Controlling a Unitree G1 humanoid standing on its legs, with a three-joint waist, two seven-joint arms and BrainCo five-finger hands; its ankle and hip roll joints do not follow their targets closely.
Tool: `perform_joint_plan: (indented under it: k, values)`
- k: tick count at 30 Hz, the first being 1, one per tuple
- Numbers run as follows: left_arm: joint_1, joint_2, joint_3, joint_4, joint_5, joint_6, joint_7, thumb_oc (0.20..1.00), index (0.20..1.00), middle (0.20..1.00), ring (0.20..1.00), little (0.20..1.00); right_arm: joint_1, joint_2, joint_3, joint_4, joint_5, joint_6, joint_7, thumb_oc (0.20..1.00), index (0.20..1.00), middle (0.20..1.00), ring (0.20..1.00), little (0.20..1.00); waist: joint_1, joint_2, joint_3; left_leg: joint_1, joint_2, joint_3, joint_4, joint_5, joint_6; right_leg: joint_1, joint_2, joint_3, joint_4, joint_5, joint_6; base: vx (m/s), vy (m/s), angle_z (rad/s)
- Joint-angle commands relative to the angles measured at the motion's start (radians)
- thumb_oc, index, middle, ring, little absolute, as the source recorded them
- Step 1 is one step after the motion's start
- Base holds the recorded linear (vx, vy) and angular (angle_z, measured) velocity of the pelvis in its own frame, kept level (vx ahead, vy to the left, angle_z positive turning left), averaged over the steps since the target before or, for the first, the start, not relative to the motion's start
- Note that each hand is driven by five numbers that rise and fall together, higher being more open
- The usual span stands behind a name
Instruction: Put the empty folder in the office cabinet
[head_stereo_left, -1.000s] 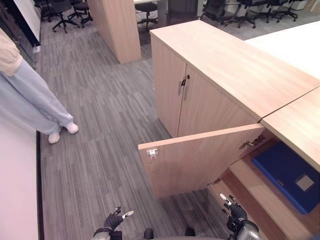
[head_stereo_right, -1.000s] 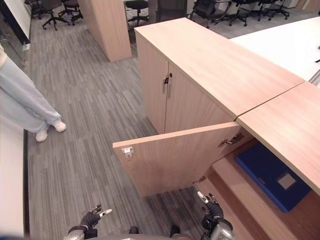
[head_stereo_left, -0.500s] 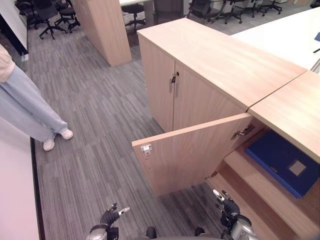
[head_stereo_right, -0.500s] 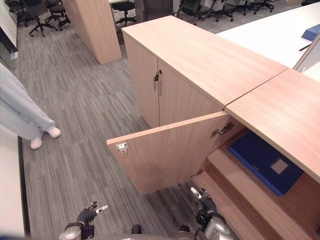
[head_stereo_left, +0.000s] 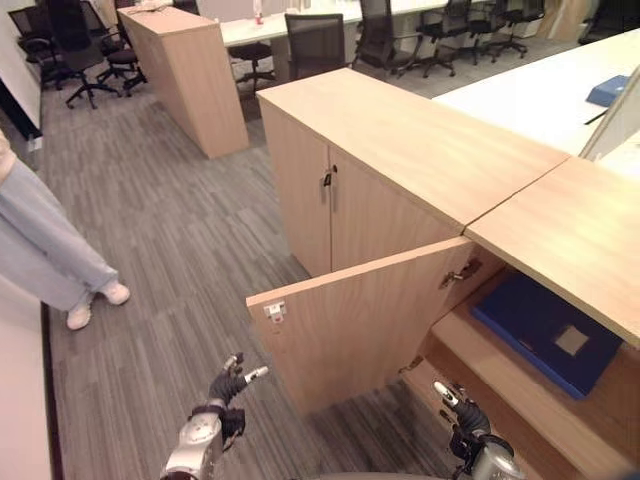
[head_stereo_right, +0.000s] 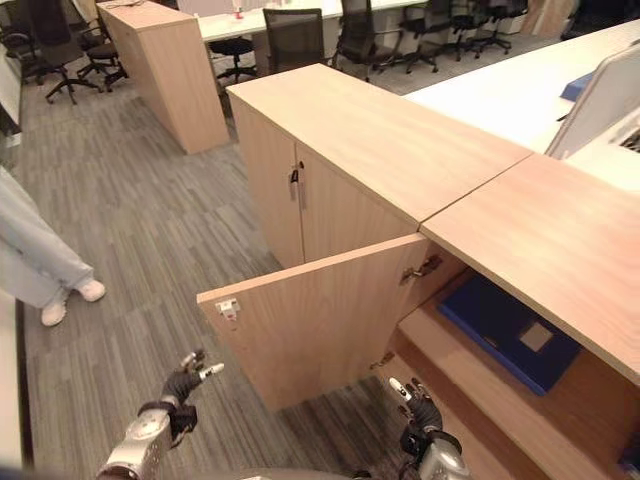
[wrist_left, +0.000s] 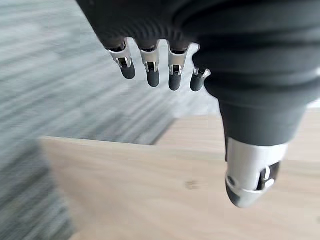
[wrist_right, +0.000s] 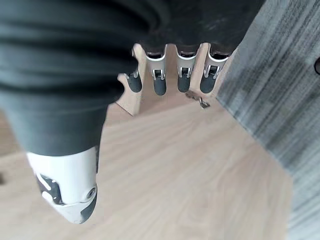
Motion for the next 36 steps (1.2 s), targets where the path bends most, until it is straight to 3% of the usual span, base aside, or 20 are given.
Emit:
perform_joint_plan:
  k: [1, 14, 28, 36]
  values:
    - [-0.091, 0.04, 0.003, 0.023, -0.024, -0.049, 0.006, 1.0, 1.0, 1.0, 1.0, 1.0, -0.025, 0.006, 0.025, -0.025, -0.013, -0.019, 0.016, 1.0, 1.0, 1.0, 1.0, 1.0, -0.002, -0.016, 0.002, 0.026, -0.008, -0.026, 0.012, -0.077, -0.043, 0.03, -0.039, -0.007, 0.059, -0.063, 0.08, 0.02, 0.005, -0.12]
    - [-0.256, 0.061, -0.088, -0.01, -0.012, -0.047, -0.025, 1.0, 1.0, 1.0, 1.0, 1.0, -0.02, -0.004, 0.045, 0.005, -0.027, -0.008, 0.032, 1.0, 1.0, 1.0, 1.0, 1.0, -0.045, -0.014, -0.012, 0.039, 0.001, -0.001, 0.012, -0.079, -0.048, 0.028, -0.036, 0.013, 0.071, -0.066, 0.083, 0.0, 0.001, -0.07]
    - [-0.164, 0.032, -0.21, -0.219, -0.025, -0.019, -0.135, 1.0, 1.0, 1.0, 1.0, 1.0, -0.067, -0.002, 0.028, 0.013, -0.03, 0.003, 0.024, 1.0, 1.0, 1.0, 1.0, 1.0, -0.035, -0.009, 0.013, 0.033, 0.0, 0.015, 0.012, -0.079, -0.035, -0.003, -0.045, 0.018, 0.106, -0.057, 0.094, 0.0, 0.006, -0.01]
    - [-0.107, 0.02, -0.233, -0.297, -0.058, -0.004, -0.163, 1.0, 1.0, 1.0, 1.0, 1.0, -0.081, -0.002, 0.002, -0.056, -0.011, -0.006, 0.009, 1.0, 1.0, 1.0, 1.0, 1.0, -0.05, -0.013, 0.054, 0.004, -0.009, 0.063, 0.012, -0.076, -0.024, -0.064, -0.061, 0.063, 0.097, -0.02, 0.115, -0.08, 0.03, -0.11]
